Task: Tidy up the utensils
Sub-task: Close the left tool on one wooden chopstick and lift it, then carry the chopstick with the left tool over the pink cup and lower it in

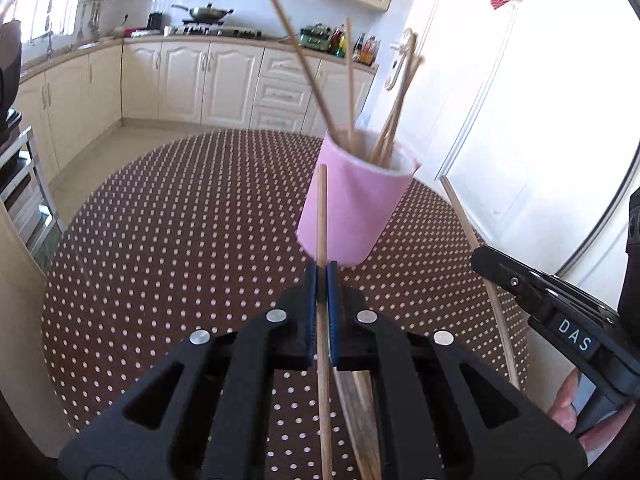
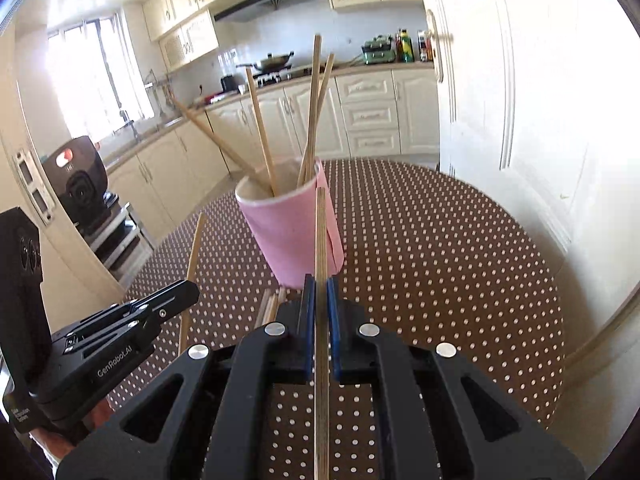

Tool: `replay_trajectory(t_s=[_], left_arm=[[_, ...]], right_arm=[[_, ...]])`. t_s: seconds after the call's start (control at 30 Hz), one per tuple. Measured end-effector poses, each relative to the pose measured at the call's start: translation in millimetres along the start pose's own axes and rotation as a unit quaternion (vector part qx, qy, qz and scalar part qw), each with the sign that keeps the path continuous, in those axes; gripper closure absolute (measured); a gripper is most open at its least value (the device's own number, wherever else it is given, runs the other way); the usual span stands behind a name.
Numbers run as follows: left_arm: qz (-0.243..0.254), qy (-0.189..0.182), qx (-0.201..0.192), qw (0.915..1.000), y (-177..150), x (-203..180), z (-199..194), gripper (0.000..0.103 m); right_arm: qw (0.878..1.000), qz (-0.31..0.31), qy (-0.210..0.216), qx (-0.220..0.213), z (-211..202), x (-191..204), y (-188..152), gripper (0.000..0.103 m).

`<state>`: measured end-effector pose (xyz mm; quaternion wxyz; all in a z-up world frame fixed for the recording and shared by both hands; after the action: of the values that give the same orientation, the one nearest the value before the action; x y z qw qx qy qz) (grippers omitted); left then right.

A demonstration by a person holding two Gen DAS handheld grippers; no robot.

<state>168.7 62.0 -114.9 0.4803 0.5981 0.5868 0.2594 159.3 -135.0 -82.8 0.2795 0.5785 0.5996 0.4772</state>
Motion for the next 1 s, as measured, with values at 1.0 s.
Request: replay_trajectory(t_s=[1.0], left_arm=[[0.044, -0.027, -0.124, 0.991, 72, -45, -54, 0.098]], right_arm=[[0.988, -0.002, 0.042, -0.146, -38, 14, 52, 0.098]])
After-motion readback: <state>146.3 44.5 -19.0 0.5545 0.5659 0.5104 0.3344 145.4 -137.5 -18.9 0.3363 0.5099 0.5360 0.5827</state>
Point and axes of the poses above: each gripper's, at about its wrist camera, not at the fingertips, and z roughly the way its jaws point, x to its left, y to its top, the point moved 1 cm from there along z, roughly the way its jaws point, and after that the axes turned 13 degrees about -x, right-handed, at the moved point
